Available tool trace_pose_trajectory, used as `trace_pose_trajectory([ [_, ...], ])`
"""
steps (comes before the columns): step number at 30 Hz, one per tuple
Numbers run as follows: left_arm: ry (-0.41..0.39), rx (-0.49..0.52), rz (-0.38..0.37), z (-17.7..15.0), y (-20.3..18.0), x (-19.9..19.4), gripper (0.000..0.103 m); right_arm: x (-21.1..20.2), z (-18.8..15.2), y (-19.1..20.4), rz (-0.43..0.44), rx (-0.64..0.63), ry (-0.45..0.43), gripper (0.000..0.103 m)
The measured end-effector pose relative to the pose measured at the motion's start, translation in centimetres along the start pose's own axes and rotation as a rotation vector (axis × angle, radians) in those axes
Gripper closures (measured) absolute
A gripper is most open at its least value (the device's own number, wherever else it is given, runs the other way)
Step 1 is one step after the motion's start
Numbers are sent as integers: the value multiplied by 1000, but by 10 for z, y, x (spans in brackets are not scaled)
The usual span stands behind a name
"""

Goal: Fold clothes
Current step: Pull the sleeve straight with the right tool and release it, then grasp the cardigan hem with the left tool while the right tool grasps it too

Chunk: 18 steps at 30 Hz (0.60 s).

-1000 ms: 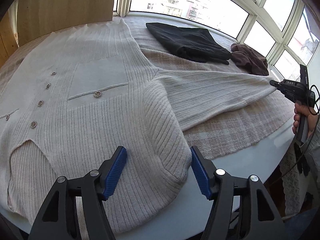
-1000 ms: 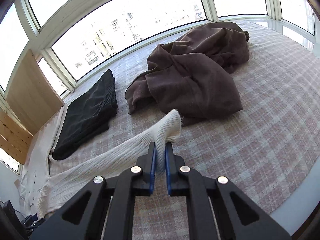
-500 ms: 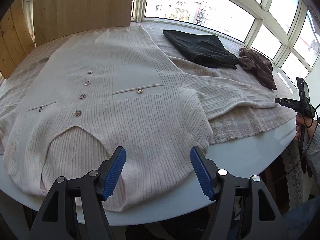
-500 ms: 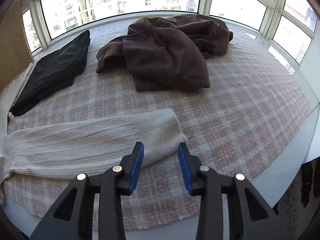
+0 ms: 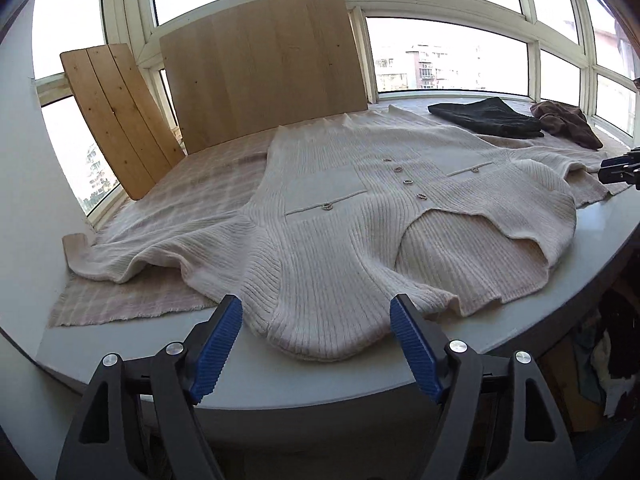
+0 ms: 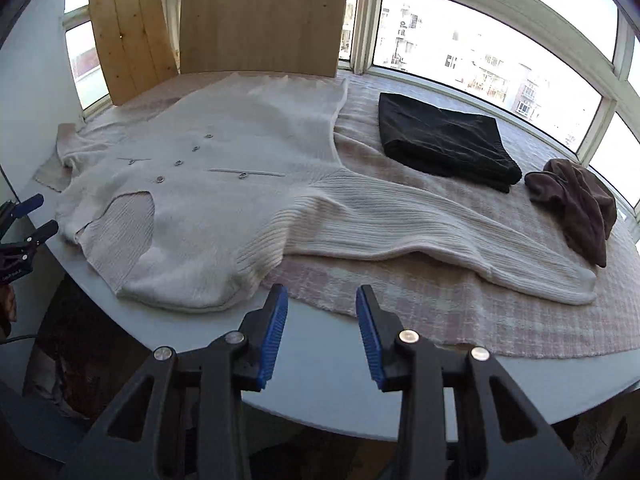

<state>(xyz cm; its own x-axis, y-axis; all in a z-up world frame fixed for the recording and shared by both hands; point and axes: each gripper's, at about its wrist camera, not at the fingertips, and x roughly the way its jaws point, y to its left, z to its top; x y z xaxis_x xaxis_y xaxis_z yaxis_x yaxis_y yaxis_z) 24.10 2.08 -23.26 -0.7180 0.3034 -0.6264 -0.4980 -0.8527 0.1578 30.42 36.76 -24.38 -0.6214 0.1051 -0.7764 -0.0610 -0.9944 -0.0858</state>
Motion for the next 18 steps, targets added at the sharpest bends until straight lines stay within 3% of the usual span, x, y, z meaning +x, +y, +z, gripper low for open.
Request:
trace_pose_trajectory([
  [5,-34,25,-72,-14,3,0,28,19,-17,102,61,-90,31,68],
  [9,-74,79,-74,-15,-5,3,28,34,-19,147,-12,-217,24,68],
  [13,-85,169,-74,-16,-15,10,28,46,-20,164,-117,-382,12,68],
  [18,-87,186,-96,-19,-18,14,27,61,-17,147,-109,-352,14,64],
])
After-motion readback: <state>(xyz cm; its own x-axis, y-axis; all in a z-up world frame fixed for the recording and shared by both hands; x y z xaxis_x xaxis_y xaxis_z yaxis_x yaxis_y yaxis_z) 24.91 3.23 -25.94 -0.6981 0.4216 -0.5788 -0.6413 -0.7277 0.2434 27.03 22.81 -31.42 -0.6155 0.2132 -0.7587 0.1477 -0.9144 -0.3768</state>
